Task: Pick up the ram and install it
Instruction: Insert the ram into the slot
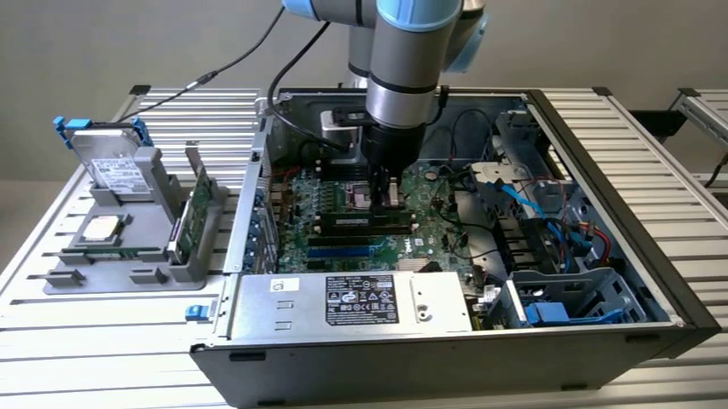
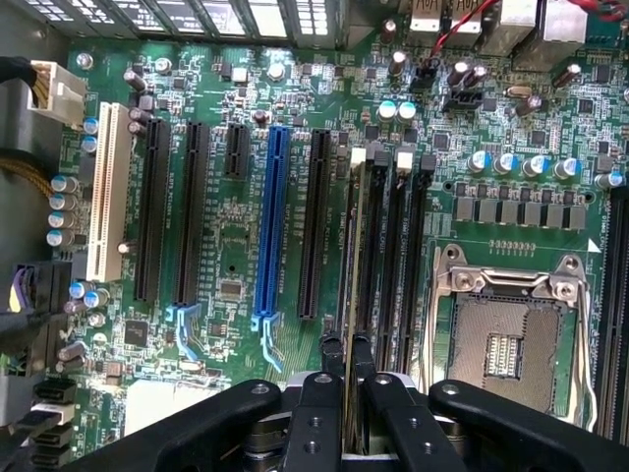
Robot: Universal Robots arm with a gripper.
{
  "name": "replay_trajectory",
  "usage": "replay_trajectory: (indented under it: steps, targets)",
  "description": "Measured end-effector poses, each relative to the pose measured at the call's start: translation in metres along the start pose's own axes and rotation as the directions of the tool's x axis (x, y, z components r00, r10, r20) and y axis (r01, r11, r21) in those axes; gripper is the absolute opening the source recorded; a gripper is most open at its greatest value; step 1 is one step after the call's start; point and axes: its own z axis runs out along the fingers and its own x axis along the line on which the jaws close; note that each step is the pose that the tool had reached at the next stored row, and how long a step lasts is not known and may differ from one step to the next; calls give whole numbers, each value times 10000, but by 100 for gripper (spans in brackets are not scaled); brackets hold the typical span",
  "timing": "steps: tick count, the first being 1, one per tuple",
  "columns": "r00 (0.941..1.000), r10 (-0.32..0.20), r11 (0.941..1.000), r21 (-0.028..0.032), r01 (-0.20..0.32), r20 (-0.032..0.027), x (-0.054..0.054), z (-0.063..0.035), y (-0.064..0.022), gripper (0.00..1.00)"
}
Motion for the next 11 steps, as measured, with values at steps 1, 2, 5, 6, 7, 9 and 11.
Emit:
replay_trajectory:
  steps: [1, 2, 5, 6, 7, 9, 11]
  targets:
    - [10000, 1, 10000, 0, -1, 1, 1, 0, -2, 14]
    - [10000, 2, 10000, -1, -2, 2, 3, 1, -2, 14]
    - [10000, 10, 10000, -6, -10, -2, 5, 1, -3, 14]
    - [10000, 10, 10000, -6, -10, -3, 5, 1, -3, 14]
    - [10000, 10, 10000, -6, -10, -1, 5, 3, -3, 14]
    - [10000, 14, 10000, -5, -14, 1, 4, 11, -4, 14]
    - [10000, 23, 10000, -7, -23, 0, 4, 18, -4, 14]
